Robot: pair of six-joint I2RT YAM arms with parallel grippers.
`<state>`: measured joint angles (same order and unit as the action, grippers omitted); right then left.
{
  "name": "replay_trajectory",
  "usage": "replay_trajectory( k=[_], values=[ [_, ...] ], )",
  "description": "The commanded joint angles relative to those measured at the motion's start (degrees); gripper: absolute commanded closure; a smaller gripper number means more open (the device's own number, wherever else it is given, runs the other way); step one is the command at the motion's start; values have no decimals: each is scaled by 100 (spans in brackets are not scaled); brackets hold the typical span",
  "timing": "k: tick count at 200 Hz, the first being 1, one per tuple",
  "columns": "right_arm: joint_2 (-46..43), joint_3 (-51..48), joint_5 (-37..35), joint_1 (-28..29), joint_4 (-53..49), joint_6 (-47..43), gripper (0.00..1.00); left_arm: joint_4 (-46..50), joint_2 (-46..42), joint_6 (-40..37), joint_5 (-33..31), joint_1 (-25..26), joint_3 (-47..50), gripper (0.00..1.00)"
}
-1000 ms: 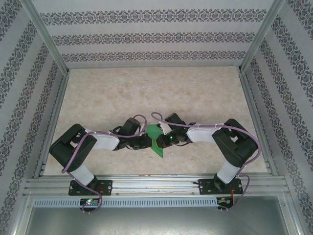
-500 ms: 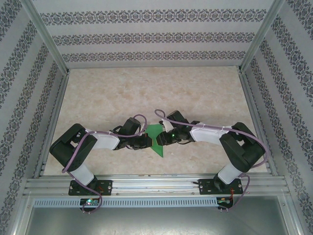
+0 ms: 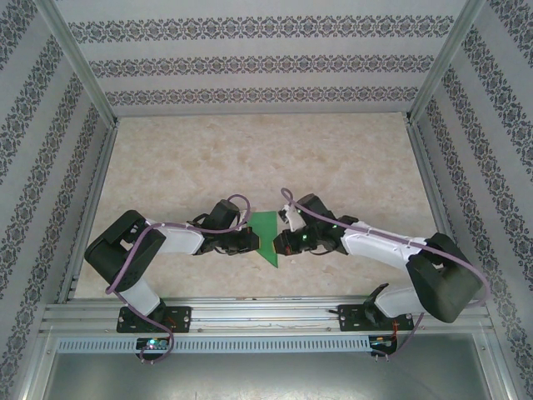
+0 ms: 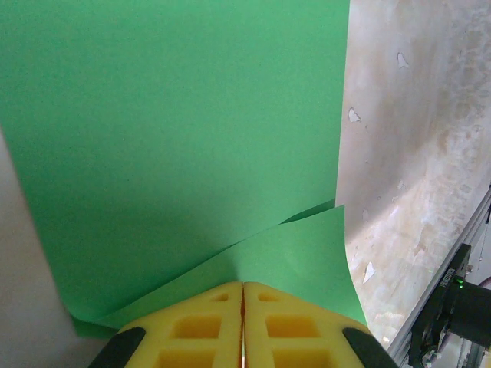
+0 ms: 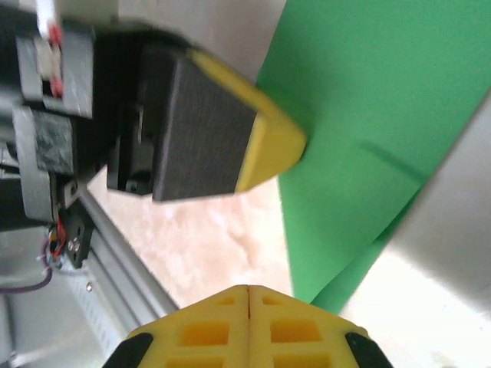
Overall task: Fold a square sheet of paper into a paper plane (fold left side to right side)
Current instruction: Third fold the triangle at the center of the table.
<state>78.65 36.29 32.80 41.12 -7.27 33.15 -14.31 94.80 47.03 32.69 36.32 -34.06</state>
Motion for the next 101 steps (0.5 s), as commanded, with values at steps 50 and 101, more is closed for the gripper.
replay_trajectory(
  k=[50,101],
  values=[
    [586,-125,0,379,391,677,100,455,353,37,-275,53,32,90],
    [813,-139,-71,371,333,675,100,456,354,44,-289,55,23,90]
  ],
)
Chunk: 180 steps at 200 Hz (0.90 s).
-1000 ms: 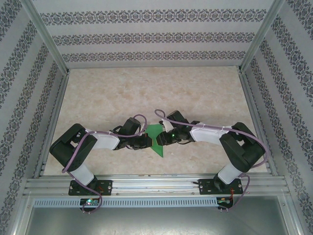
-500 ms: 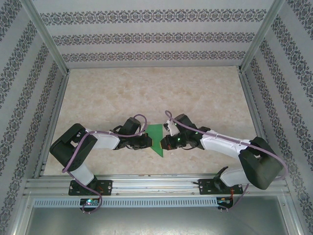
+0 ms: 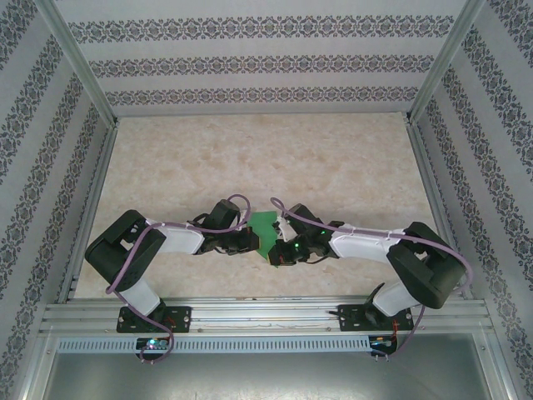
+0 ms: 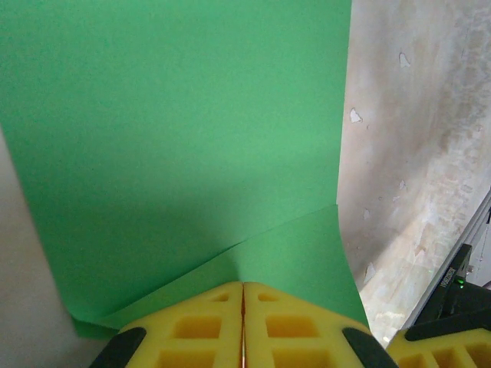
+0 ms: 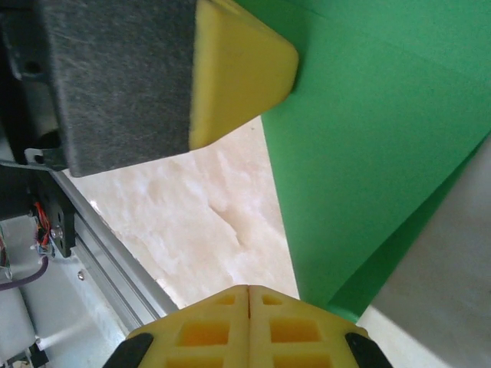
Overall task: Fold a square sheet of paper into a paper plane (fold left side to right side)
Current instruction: Third fold the triangle at the center of the table.
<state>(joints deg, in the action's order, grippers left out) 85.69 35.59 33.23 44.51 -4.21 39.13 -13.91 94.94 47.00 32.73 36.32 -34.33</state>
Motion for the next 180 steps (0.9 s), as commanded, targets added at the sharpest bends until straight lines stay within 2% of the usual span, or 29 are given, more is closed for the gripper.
replay_trajectory(
  k=[1,180],
  values=[
    [112,-70,-115,32,26,77,100,416,341,46,-294,53,49,90],
    [334,-149,-353,-56,-212,68,100,424,350,55,-301,51,50,91]
  ],
)
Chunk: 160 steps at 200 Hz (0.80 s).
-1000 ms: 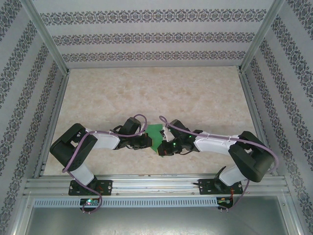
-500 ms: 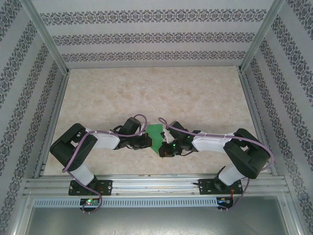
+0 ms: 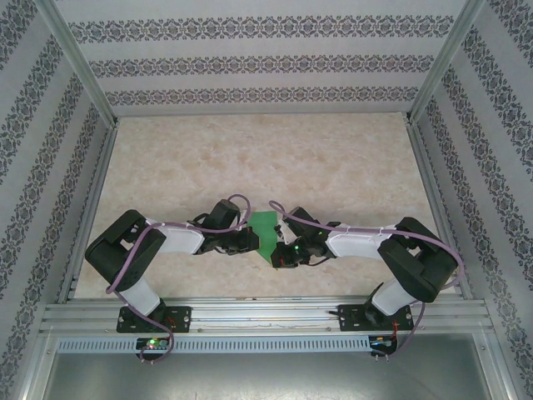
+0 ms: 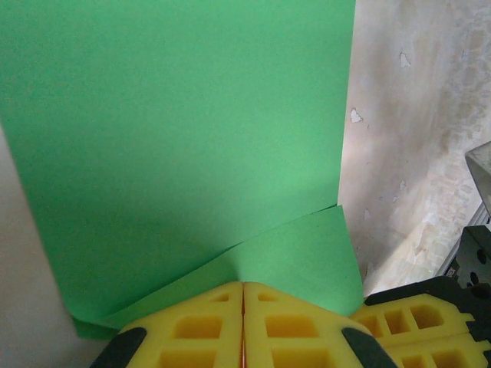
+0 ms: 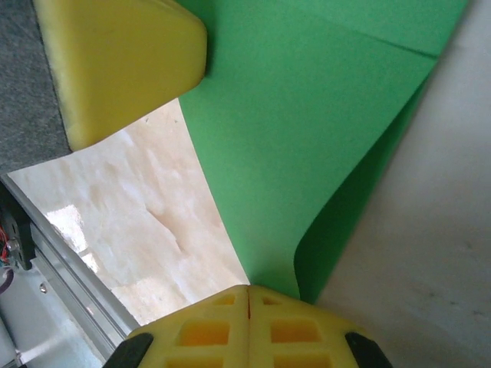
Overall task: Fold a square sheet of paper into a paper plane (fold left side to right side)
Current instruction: Third fold the triangle at the center of the table.
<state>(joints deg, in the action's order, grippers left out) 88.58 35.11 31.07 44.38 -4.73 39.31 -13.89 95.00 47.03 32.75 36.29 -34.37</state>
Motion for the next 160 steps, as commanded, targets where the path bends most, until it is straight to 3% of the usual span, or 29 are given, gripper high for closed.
replay_trajectory(
  k=[1,88,160],
  values=[
    [46,-101,-136,-43,-160,50,100,422,344,52,-299,53,54,91],
    [196,-258,-4,-48,-252,162,100,512,361,45,-354,53,20,91],
    [-435,-644,268,-35,-514,264,100,631,352,35,-433,54,-8,91]
  ],
)
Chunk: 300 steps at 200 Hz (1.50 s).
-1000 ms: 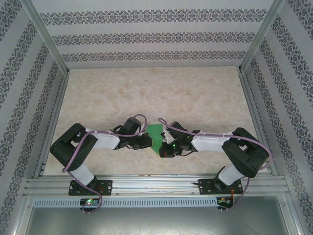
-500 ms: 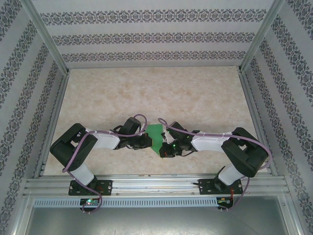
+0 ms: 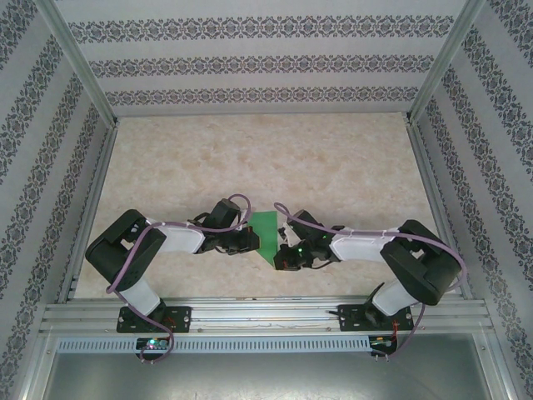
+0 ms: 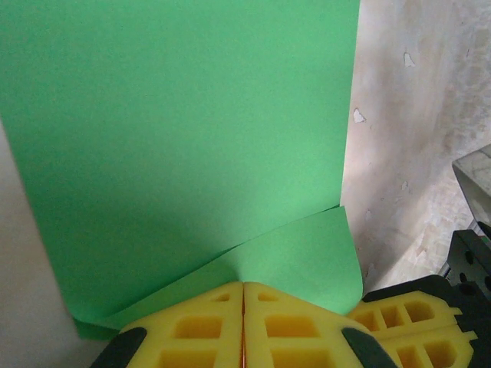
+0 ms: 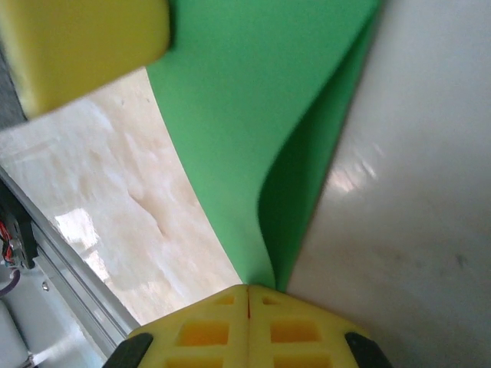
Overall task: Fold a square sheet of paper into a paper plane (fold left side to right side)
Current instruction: Third fold the triangle at the center of the table.
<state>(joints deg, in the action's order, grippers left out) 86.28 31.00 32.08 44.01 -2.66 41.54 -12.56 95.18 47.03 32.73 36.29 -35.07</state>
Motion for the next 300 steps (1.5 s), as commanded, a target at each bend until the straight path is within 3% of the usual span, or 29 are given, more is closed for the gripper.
replay_trajectory(
  k=[1,38,64,146,300],
  values=[
    [-220,-234,172,-2,-742,36,100,499,335,35,-432,54,62,91],
    [-1000,-28,312,-173,-1048,-180,100,508,316,18,-421,53,37,91],
    [-1330,3,248,-338,-427,-138,100,435,317,44,-396,54,18,91],
    [209,693,-190,152,152,-25,100,410,317,52,-374,58,37,92],
    [551,442,-619,47,-511,-32,100,532,96,-54,-339,53,-156,88]
  ],
)
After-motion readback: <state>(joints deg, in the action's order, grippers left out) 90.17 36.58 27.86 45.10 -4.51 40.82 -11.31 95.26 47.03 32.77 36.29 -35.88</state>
